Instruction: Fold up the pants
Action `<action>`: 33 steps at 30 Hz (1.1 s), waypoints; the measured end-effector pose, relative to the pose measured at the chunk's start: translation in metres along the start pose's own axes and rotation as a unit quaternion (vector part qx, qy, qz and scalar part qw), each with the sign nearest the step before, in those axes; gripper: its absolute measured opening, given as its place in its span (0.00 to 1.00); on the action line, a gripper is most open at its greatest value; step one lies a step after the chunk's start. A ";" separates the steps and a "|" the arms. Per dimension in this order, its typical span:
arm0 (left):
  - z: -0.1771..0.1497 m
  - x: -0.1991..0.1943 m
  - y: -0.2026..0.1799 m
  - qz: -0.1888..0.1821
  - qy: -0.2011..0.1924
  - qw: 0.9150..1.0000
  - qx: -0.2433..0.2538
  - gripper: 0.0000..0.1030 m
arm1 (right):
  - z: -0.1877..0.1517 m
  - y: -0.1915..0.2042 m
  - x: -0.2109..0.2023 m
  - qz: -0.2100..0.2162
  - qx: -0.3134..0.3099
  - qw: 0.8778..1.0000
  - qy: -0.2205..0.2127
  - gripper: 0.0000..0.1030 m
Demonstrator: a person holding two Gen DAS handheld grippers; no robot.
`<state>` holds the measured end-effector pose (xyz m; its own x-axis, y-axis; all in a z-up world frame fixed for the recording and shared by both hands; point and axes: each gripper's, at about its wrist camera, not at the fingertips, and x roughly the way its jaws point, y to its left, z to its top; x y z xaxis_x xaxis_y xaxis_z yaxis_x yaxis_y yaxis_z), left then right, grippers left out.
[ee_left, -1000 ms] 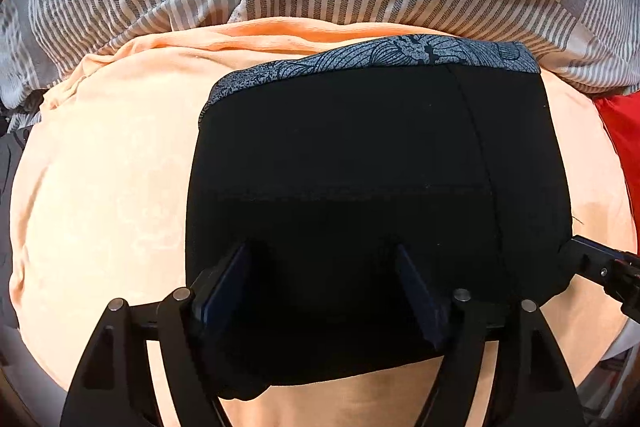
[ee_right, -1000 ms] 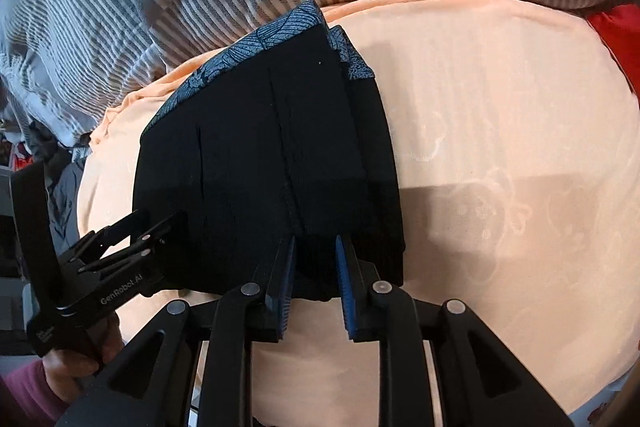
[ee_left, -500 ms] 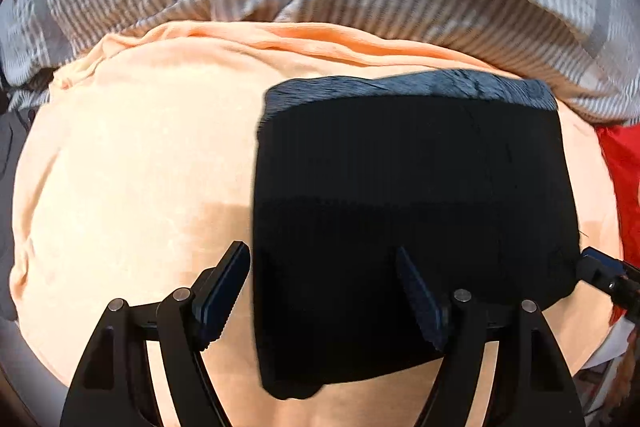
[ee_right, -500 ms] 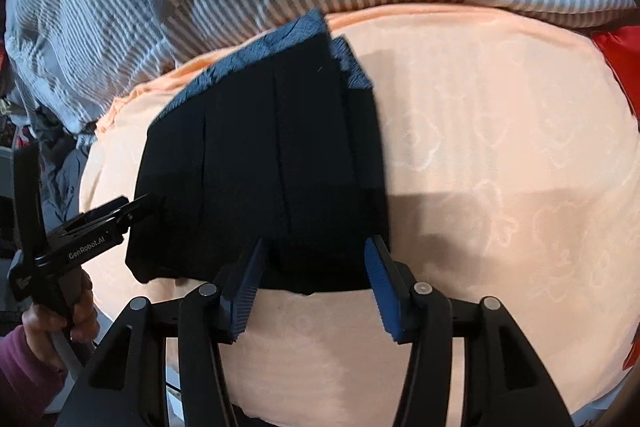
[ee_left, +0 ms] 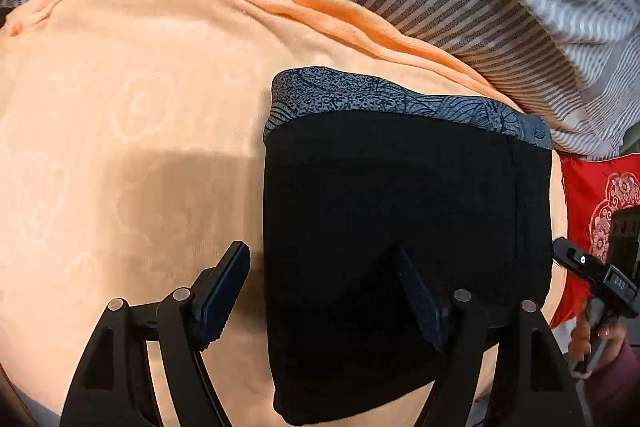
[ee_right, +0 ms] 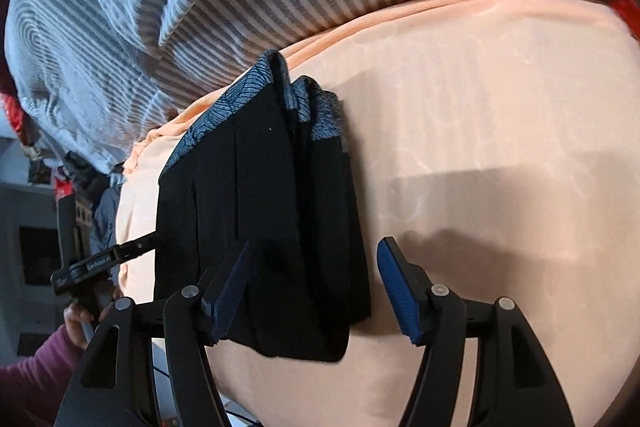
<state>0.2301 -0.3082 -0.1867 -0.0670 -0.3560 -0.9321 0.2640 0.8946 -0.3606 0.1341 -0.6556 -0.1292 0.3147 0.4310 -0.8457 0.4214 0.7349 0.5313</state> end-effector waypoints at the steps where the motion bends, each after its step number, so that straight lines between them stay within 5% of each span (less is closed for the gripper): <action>1: 0.002 0.003 0.001 0.000 0.003 1.000 0.006 0.74 | 0.004 -0.001 0.003 0.005 -0.003 1.000 0.002 0.67; 6: 0.013 0.016 0.005 -0.029 0.020 0.999 0.023 0.74 | 0.020 -0.010 0.019 0.058 0.004 0.998 0.032 0.73; 9: 0.022 0.023 0.010 -0.030 0.021 0.999 0.025 0.82 | 0.025 -0.018 0.033 0.082 0.015 0.995 0.055 0.73; 21: 0.013 0.047 0.014 -0.076 0.007 0.997 -0.020 0.88 | 0.026 -0.032 0.058 0.152 0.081 0.983 0.062 0.74; 26: 0.001 0.031 -0.006 -0.055 -0.028 0.998 -0.003 0.71 | 0.019 -0.028 0.051 0.147 0.103 0.982 0.052 0.49; 33: -0.003 0.003 -0.024 -0.052 -0.044 0.998 0.007 0.67 | 0.009 -0.018 0.030 0.194 0.111 0.974 0.035 0.42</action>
<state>0.2205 -0.3299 -0.1806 -0.0097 -0.4697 -0.8828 0.2737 0.8479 -0.4541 0.1433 -0.6604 -0.1633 0.4318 0.6936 -0.5766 0.4588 0.3816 0.8025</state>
